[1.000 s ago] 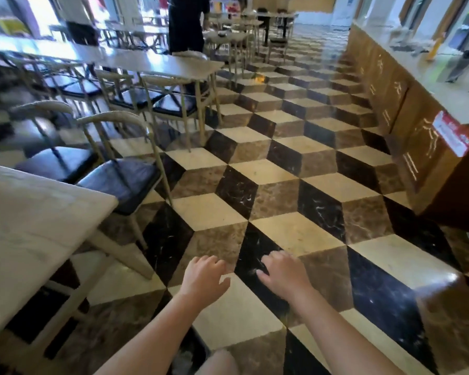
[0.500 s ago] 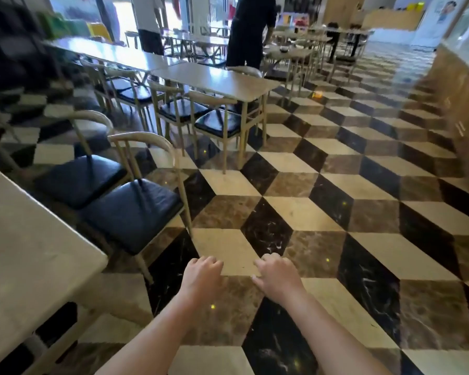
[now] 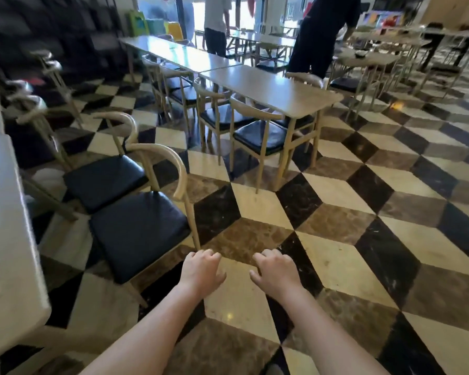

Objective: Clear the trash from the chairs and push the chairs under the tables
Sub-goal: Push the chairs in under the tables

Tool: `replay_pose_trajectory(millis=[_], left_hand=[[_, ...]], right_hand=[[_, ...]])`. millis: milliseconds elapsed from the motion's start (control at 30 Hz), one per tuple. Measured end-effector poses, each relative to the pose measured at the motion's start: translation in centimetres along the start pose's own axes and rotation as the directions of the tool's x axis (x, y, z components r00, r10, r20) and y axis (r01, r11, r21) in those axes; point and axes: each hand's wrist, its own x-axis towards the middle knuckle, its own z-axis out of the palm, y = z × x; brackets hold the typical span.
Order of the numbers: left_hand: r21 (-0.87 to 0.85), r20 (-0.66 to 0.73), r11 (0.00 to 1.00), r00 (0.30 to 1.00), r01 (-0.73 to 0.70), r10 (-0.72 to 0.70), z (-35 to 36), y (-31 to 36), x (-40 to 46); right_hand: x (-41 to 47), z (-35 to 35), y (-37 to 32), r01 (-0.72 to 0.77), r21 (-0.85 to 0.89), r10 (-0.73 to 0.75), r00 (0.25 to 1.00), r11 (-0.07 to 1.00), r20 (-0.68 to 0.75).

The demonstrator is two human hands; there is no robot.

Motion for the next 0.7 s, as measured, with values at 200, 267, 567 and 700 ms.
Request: replay_pose_trajectory(millis=[200, 267, 567, 700], left_hand=[[-0.054, -0.058, 0.986, 0.985, 0.158, -0.161, -1.5, 2.5, 8.5], [-0.065, -0.068, 0.975, 0.974, 0.211, -0.215, -1.4, 2.0, 10.8], [-0.151, -0.088, 0.894, 0.895, 0.421, -0.437, -0.4, -4.0, 25.0], [-0.151, -0.068, 0.843, 0.846, 0.516, -0.530, -1.3, -8.5, 32.7]], right_hand=[[9.7, -2.4, 6.2, 0.139, 0.020, -0.139, 0.990, 0.990, 0.014], [13.0, -2.3, 7.1, 0.187, 0.034, -0.188, 0.982, 0.982, 0.015], [30.9, -2.1, 8.8, 0.427, 0.013, -0.426, 0.901, 0.904, 0.074], [40.8, -4.4, 8.6, 0.524, -0.039, -0.515, 0.846, 0.851, 0.137]])
